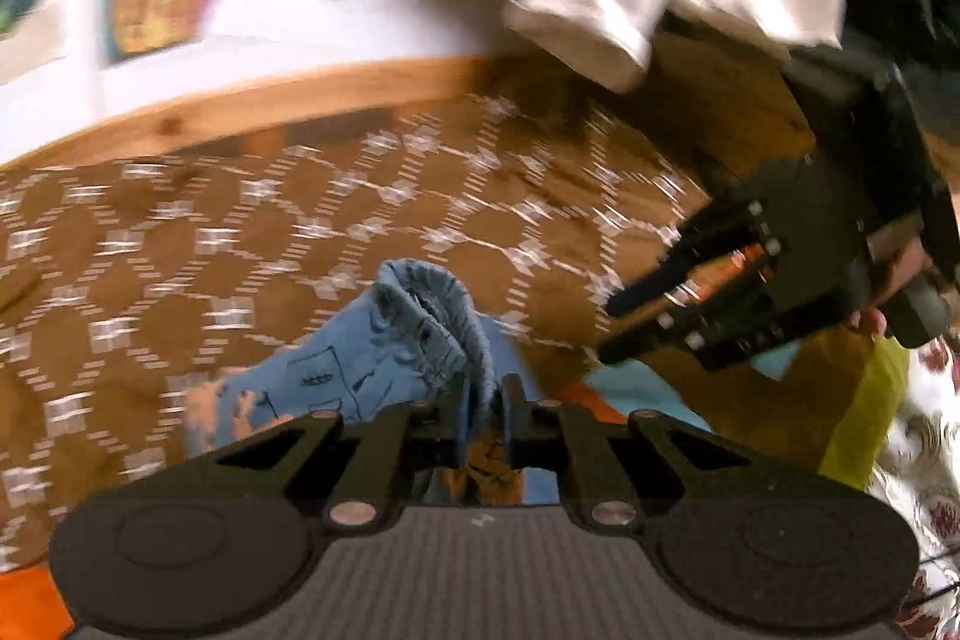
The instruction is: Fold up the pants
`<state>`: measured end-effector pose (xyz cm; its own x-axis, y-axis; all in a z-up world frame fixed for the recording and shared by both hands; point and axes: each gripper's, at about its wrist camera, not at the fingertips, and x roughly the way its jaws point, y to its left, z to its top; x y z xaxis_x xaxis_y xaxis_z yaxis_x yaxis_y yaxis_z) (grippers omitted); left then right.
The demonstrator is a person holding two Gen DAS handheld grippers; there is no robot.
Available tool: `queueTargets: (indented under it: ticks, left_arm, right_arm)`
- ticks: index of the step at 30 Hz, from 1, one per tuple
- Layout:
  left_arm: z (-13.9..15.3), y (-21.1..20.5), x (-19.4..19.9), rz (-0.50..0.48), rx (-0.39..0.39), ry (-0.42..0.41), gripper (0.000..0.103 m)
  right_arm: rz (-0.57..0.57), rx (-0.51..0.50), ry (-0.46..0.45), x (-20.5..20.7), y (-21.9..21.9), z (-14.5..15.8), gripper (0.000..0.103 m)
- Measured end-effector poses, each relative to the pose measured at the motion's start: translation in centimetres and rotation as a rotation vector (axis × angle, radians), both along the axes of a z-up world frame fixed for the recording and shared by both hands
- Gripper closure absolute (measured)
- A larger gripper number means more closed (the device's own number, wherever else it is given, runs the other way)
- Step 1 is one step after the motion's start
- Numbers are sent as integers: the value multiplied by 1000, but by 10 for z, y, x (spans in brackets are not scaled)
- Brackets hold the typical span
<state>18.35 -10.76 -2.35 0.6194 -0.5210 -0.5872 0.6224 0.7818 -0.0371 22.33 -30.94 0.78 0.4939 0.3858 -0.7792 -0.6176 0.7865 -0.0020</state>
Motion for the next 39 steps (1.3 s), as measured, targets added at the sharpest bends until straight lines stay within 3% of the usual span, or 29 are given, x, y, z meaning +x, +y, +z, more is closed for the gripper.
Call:
queueTargets:
  ticks: [4,6,8,10,14,16,19,22,23,24,26,33,39]
  left_arm:
    - [-41,-39,3,-107,56,31,93]
    - [-61,-47,1,-129,99,61,90]
    - [-72,-45,-6,-124,129,41,55]
    - [-75,-37,-15,-97,136,-8,43]
    - [-84,-26,-23,-72,169,-17,45]
    - [-92,-27,-23,-77,211,-6,53]
    - [-96,-30,-22,-90,241,-22,55]
    - [-98,-31,-15,-83,239,-1,67]
    - [-97,-29,-14,-81,226,16,74]
    - [-96,-27,-13,-78,209,26,77]
    - [-92,-24,-12,-72,186,32,87]
    - [-71,-24,-19,-95,117,22,90]
    - [-68,-37,-17,-116,105,32,90]
  right_arm:
    - [-102,74,-3,0,-33,-23,68]
    - [-149,122,22,5,-44,-35,59]
    - [-157,154,32,11,-46,-41,48]
    - [-134,197,48,16,-46,-43,39]
    - [-110,272,83,25,-32,-45,34]
    - [-85,289,93,30,-23,-48,35]
    - [-44,296,125,38,-4,-53,40]
    - [-37,268,145,43,12,-60,58]
    - [-33,251,146,43,17,-62,74]
    - [-30,242,144,42,19,-63,82]
    - [-31,240,138,41,20,-62,87]
    - [-45,253,110,32,4,-40,90]
    - [-64,209,113,35,-6,-38,90]
